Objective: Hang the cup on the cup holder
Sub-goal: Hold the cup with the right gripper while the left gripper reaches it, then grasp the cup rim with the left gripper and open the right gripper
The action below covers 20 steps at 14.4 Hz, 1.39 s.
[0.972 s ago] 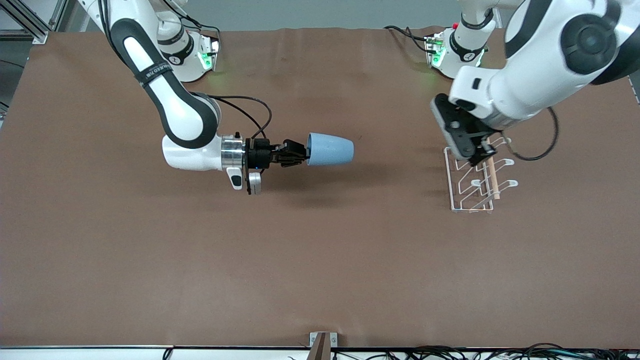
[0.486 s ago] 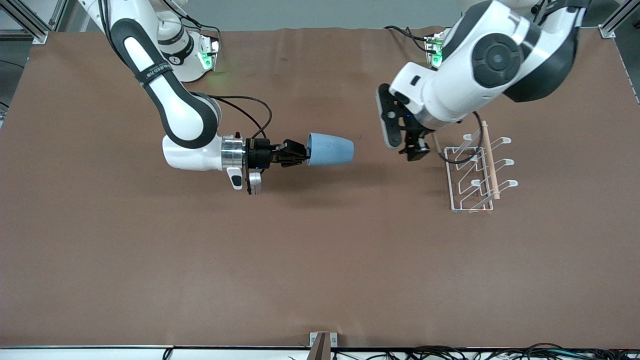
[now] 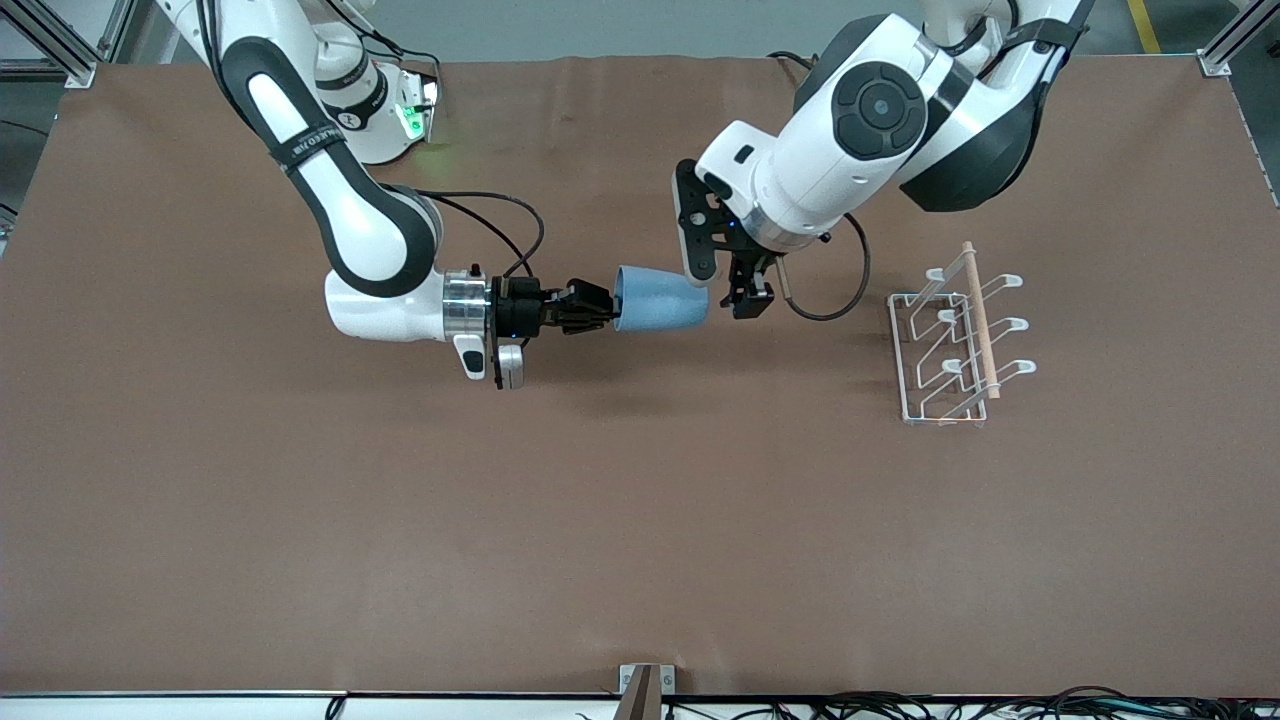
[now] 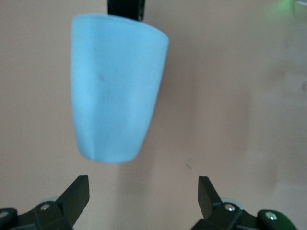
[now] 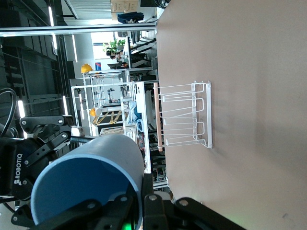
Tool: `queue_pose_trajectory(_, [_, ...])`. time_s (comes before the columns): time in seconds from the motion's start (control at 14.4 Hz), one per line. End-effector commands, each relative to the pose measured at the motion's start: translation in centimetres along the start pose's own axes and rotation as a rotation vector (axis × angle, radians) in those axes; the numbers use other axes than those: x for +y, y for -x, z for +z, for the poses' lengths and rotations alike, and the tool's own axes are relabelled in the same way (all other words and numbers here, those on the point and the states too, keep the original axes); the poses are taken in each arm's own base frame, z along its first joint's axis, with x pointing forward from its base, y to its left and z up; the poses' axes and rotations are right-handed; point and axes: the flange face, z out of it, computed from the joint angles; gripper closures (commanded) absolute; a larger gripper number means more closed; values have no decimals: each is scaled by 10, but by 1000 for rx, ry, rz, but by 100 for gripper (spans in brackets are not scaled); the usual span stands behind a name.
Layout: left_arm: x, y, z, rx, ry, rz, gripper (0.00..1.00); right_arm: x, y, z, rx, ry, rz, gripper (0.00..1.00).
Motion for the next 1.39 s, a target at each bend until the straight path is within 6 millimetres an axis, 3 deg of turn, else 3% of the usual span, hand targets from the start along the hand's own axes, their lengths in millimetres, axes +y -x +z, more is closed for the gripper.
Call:
queue_pose_trajectory(0.0, [0,-14,5,25,-13,3,0,-3,-2,4,15,-20,-7,100])
queue_pose_trajectory(0.69, [-5,-31,16,63,-106,39,0,-3,2,9,6,-17,-19,99])
queue_pose_trajectory(1.11, [-2,-44,42,58,-105,65,0,-8,10,22,1,-10,-21,99])
queue_pose_trajectory(1.32, [-2,-44,43,55,-106,68,0,-9,9,21,3,-10,-22,99])
